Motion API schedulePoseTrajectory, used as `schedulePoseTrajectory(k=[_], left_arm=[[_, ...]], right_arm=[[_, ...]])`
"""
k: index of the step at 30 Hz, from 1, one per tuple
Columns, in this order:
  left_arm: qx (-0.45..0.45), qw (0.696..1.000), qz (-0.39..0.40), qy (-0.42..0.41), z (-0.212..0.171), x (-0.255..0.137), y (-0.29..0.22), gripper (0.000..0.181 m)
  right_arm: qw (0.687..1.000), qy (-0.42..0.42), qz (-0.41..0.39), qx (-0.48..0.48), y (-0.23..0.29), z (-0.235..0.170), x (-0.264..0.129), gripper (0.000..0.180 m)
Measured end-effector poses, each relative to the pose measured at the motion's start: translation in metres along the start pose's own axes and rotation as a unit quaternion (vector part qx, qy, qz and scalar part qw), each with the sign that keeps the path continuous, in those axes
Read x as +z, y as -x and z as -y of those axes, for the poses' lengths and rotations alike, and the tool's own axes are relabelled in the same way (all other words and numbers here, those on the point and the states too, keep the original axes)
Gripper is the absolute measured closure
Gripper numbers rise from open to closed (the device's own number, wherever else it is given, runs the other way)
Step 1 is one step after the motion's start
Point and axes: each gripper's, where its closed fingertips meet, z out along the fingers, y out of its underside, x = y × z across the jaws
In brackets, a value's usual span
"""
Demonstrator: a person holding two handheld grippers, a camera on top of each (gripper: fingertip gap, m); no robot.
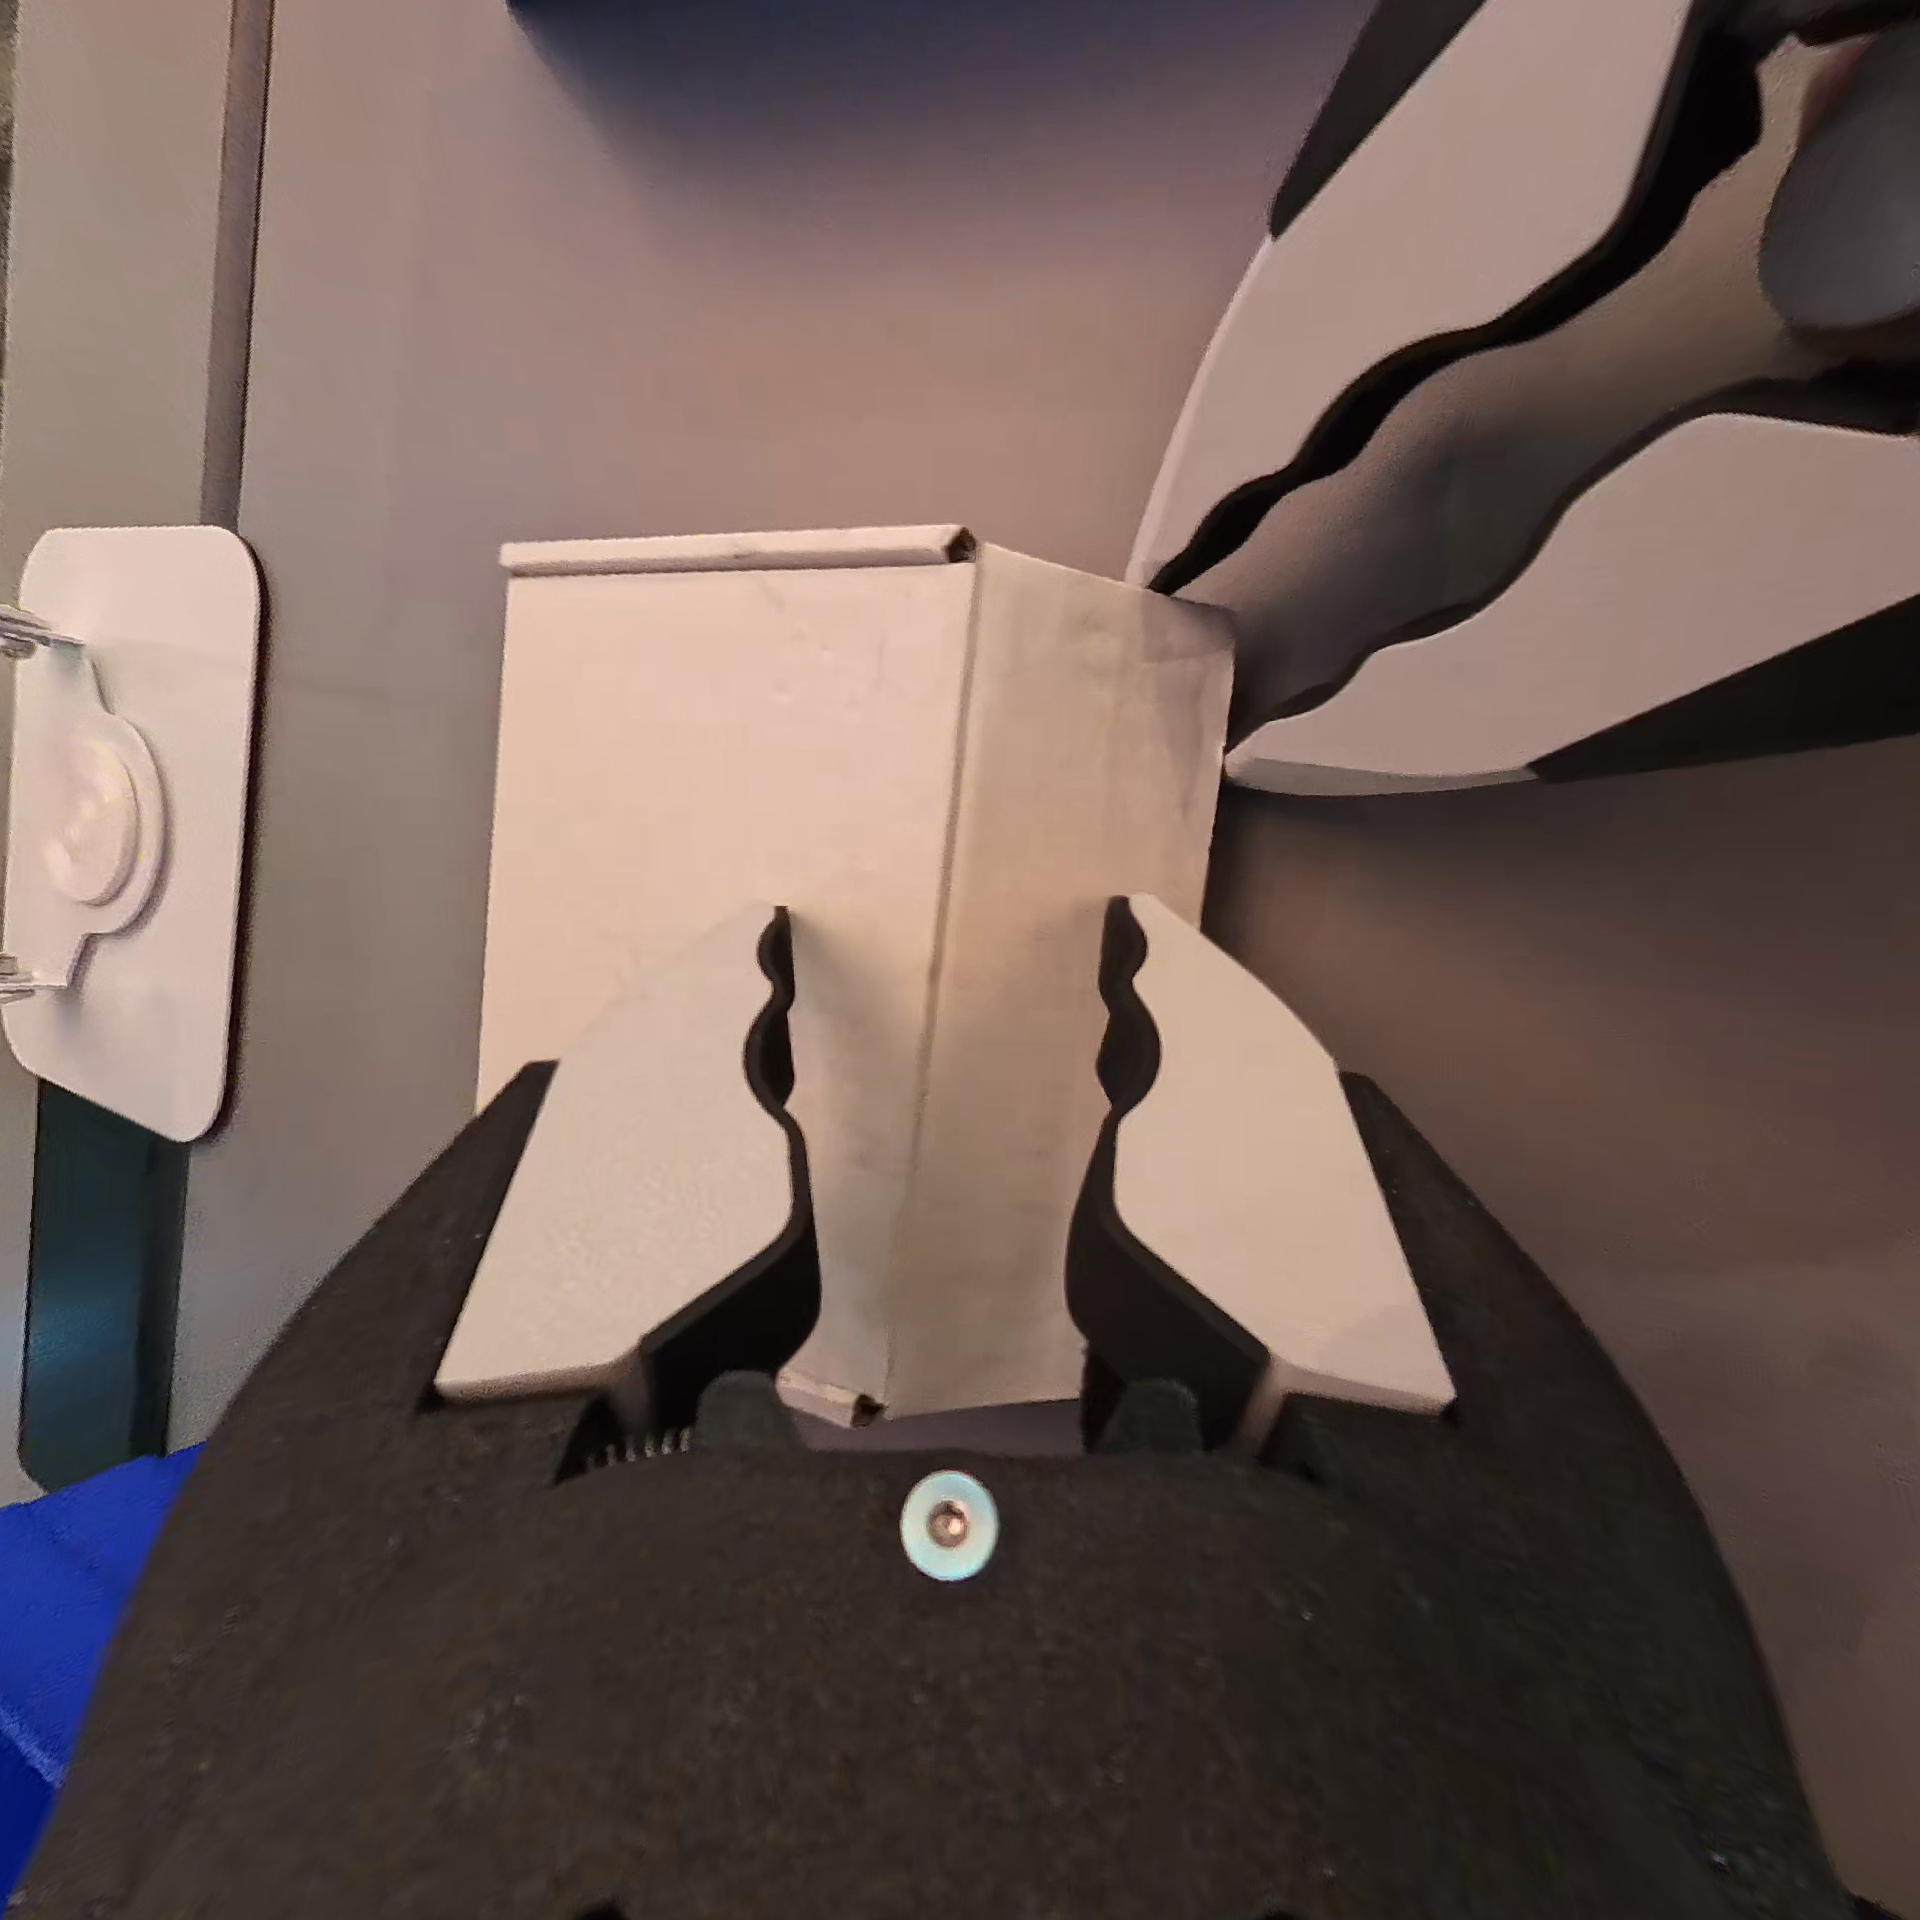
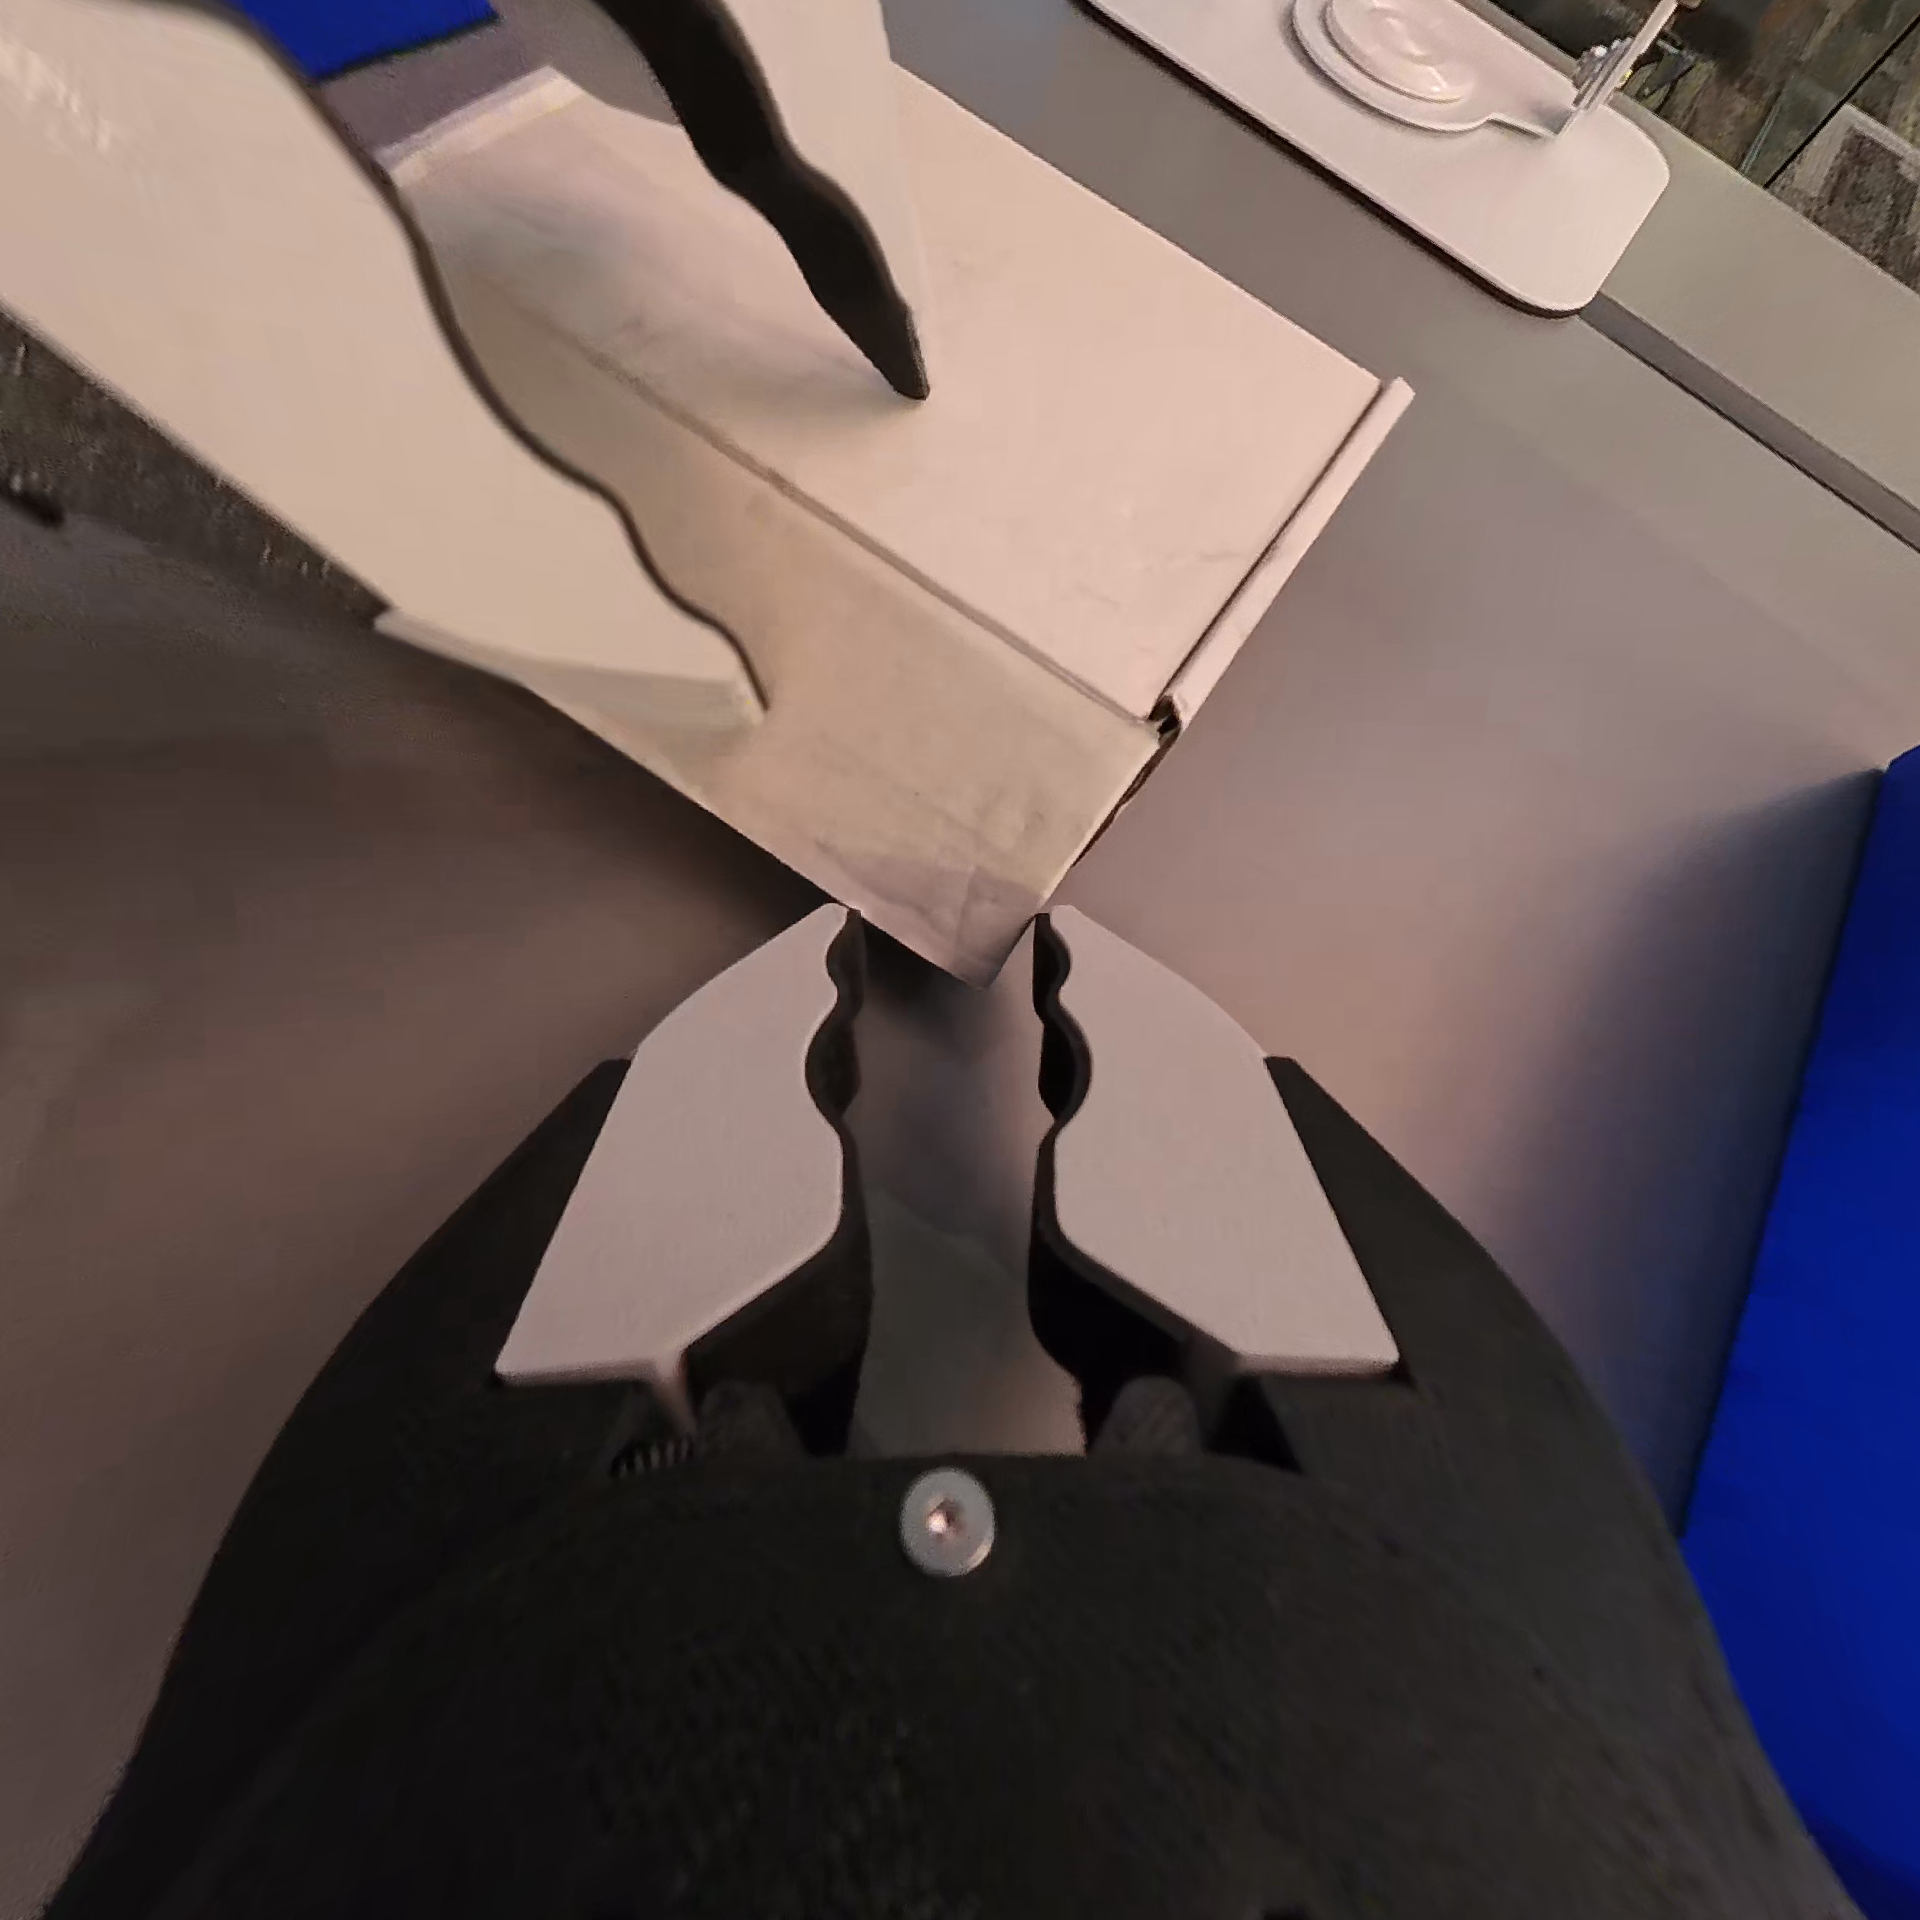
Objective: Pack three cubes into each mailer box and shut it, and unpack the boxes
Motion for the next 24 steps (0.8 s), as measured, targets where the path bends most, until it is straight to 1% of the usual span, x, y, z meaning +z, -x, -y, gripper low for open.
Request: schedulePoseTrajectory(k=[2, 6, 10, 11, 12, 13, 15, 21, 24], left_arm=[[-0.006, 1.000, -0.015, 0.000, 0.000, -0.002, 0.003, 0.130], [-0.045, 0.998, -0.051, -0.001, 0.002, -0.004, 0.009, 0.142], [-0.119, 0.987, -0.110, -0.009, 0.006, -0.005, 0.015, 0.156], [-0.145, 0.982, -0.122, -0.009, 0.007, -0.004, 0.018, 0.172], [-0.165, 0.977, -0.131, -0.005, 0.006, -0.003, 0.020, 0.181], [-0.176, 0.974, -0.141, -0.005, 0.007, -0.003, 0.020, 0.181], [-0.166, 0.977, -0.134, -0.009, 0.006, -0.003, 0.020, 0.181], [-0.091, 0.995, -0.045, 0.002, 0.004, -0.001, 0.021, 0.180], [-0.093, 0.995, -0.036, 0.024, 0.004, -0.001, 0.020, 0.180]], right_arm=[[1.000, -0.002, 0.001, -0.003, 0.001, 0.001, 0.000, 0.148], [1.000, 0.002, 0.006, 0.001, 0.001, 0.000, 0.001, 0.149], [1.000, 0.002, 0.005, -0.002, 0.001, 0.000, 0.001, 0.150], [1.000, 0.004, 0.006, -0.005, 0.001, 0.000, 0.002, 0.150], [1.000, 0.004, 0.006, -0.007, 0.002, 0.000, 0.002, 0.150], [1.000, 0.005, 0.005, -0.007, 0.001, 0.000, 0.002, 0.150], [1.000, 0.004, 0.005, -0.005, 0.001, 0.000, 0.003, 0.150], [1.000, -0.002, 0.009, 0.006, 0.001, 0.002, 0.001, 0.150], [1.000, -0.009, 0.010, 0.012, 0.002, 0.003, -0.001, 0.151]])
